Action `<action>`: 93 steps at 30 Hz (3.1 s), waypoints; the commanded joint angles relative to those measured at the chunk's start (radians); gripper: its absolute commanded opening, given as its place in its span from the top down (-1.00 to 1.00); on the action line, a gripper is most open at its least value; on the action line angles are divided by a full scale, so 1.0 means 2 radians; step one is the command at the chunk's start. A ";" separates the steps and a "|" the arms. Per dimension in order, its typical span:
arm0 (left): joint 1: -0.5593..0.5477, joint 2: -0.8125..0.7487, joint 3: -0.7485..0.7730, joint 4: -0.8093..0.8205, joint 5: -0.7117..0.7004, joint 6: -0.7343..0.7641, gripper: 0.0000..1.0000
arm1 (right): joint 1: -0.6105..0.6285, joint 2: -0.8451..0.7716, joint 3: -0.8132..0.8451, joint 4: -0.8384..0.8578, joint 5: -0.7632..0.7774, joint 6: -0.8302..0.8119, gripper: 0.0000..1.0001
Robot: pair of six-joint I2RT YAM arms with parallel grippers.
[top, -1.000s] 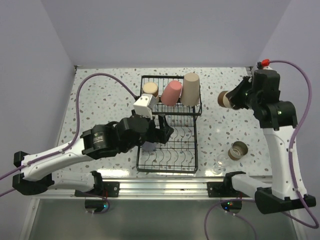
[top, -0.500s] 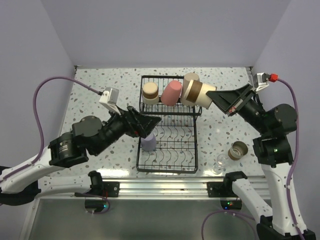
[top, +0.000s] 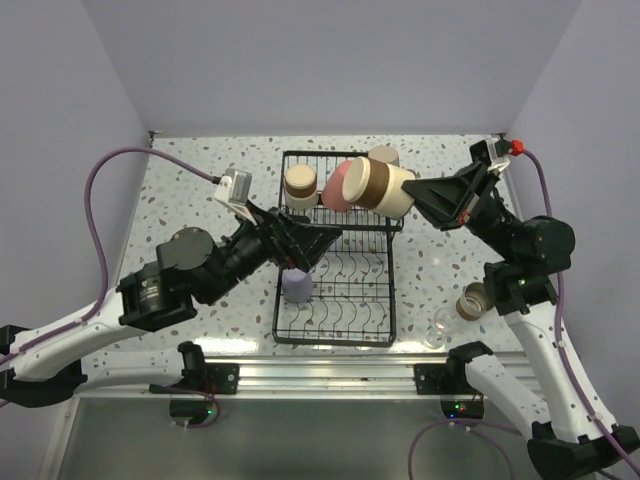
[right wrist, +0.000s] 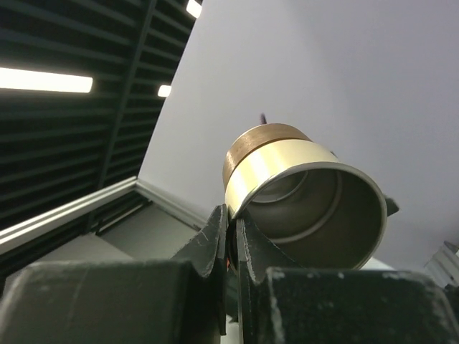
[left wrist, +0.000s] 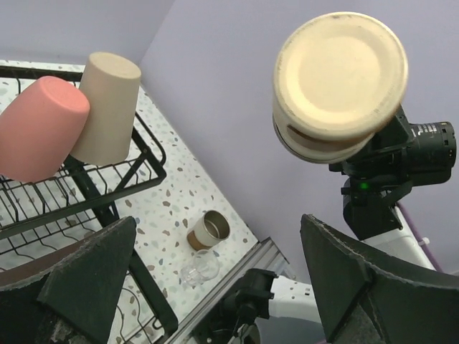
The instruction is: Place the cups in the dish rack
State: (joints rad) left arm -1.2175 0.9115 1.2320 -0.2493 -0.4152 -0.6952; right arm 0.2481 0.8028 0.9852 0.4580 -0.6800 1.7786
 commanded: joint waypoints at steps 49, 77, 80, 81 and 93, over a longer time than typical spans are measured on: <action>0.002 0.034 -0.039 0.316 0.103 0.049 -0.74 | 0.115 -0.007 0.008 -0.010 0.026 -0.043 1.00; 0.001 0.006 -0.032 0.200 0.038 0.023 1.00 | 0.117 -0.028 0.113 -0.459 0.045 -0.319 -0.97; 0.001 0.000 -0.028 0.169 0.022 0.025 1.00 | 0.116 -0.031 0.133 -0.559 0.074 -0.394 -0.97; 0.002 0.001 -0.024 0.155 0.016 0.025 1.00 | 0.117 -0.036 0.142 -0.603 0.082 -0.409 -0.97; -0.024 0.086 -0.003 -0.011 -0.021 0.022 1.00 | 0.116 -0.056 0.200 -0.810 0.240 -0.535 -0.97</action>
State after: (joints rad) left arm -1.2304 1.0264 1.2118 -0.1974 -0.4263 -0.6437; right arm 0.4797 0.6956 1.3666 -1.0576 -0.2714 0.7815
